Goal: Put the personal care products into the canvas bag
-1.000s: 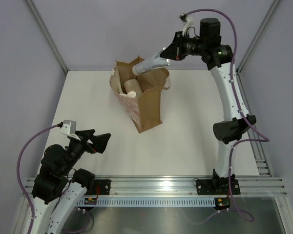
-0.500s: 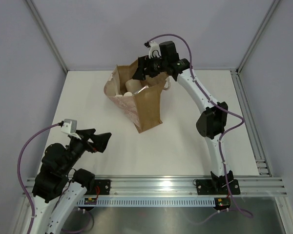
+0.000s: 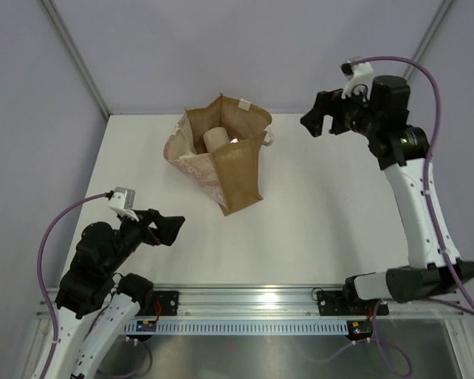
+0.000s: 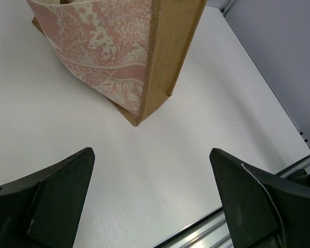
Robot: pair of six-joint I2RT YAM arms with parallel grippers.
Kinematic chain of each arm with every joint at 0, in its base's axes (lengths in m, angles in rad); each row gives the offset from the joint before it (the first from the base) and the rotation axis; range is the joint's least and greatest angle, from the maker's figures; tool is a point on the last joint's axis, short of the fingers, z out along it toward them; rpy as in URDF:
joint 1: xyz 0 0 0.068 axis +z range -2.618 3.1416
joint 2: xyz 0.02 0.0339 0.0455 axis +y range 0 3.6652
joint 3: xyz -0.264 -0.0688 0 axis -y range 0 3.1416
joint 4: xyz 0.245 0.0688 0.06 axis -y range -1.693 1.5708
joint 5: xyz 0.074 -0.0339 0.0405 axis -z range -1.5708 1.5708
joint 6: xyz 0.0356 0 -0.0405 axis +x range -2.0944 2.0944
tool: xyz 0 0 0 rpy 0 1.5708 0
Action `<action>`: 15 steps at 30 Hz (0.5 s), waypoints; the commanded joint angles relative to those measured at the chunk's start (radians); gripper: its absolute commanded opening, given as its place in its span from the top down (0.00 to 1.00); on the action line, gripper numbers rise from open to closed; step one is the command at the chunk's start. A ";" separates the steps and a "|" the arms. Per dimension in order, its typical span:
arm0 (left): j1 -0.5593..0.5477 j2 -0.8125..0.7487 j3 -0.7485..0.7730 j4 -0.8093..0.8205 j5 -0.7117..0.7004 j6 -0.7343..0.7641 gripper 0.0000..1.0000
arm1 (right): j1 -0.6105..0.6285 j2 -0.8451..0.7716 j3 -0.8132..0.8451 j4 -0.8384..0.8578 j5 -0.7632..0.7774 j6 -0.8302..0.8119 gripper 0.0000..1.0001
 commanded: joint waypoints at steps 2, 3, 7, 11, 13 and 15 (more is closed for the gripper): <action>0.002 0.038 0.036 0.031 0.036 0.022 0.01 | -0.051 -0.212 -0.237 -0.130 0.205 0.013 0.01; 0.002 0.041 0.033 0.034 0.033 0.027 0.01 | -0.053 -0.260 -0.284 -0.125 0.260 0.013 0.00; 0.002 0.049 0.006 0.031 0.013 0.022 0.01 | -0.079 -0.534 -0.477 -0.099 0.362 0.070 0.01; 0.002 0.029 -0.037 0.056 0.027 0.011 0.01 | -0.122 -0.625 -0.572 -0.153 0.403 0.093 0.00; 0.002 0.006 -0.070 0.063 0.020 -0.002 0.01 | -0.151 -0.677 -0.623 -0.150 0.403 0.068 0.01; 0.002 -0.016 -0.094 0.073 0.020 -0.016 0.01 | -0.162 -0.694 -0.640 -0.148 0.406 0.032 0.00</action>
